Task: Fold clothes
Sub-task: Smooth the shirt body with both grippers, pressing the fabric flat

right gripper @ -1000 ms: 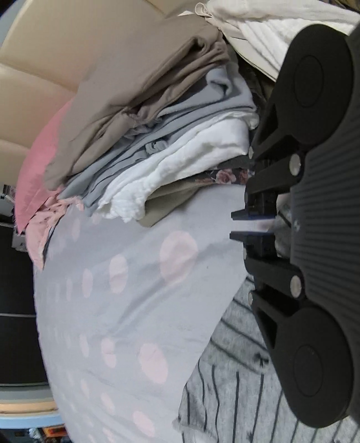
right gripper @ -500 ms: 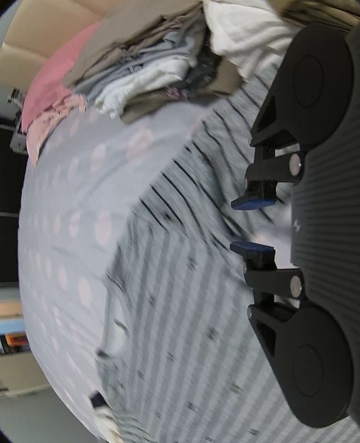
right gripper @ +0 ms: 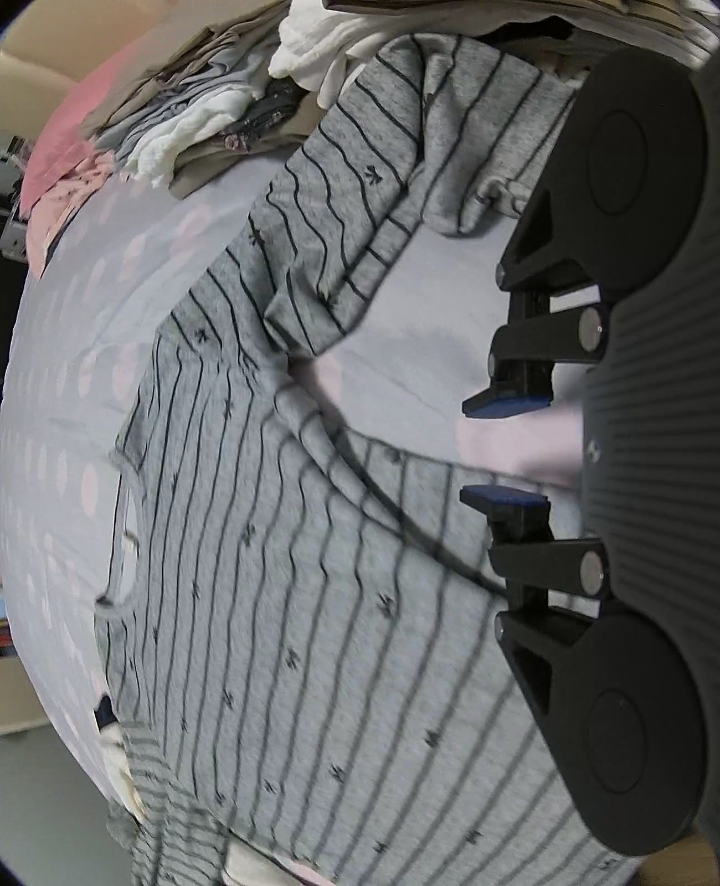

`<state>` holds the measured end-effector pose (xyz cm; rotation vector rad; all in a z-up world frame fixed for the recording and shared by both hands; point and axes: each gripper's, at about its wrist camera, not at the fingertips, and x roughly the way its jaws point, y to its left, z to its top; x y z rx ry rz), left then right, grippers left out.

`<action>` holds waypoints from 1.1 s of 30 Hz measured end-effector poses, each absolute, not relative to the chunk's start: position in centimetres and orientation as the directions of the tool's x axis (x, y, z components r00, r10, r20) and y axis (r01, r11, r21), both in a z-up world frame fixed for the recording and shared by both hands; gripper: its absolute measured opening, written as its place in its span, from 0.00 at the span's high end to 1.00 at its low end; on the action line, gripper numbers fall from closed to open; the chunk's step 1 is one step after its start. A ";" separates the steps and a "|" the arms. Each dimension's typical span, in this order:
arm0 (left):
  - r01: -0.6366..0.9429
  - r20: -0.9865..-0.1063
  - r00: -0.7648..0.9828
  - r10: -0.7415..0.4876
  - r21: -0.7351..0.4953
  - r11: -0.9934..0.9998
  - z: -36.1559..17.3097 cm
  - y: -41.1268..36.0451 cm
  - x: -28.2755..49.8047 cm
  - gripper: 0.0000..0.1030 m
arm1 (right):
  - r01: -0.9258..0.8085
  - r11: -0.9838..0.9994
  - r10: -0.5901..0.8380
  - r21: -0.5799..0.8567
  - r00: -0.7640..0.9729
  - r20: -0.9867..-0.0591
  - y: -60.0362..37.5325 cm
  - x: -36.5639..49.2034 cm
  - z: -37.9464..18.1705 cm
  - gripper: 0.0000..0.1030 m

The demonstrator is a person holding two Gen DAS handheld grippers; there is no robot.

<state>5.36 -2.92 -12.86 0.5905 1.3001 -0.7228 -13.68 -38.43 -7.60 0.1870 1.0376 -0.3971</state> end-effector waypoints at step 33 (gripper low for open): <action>0.805 -0.987 0.041 -0.155 -0.059 0.590 -10.8 -2.1 3.9 0.98 | 0.242 0.967 0.028 0.075 0.191 -0.981 -32.8 -21.7 -10.4 0.96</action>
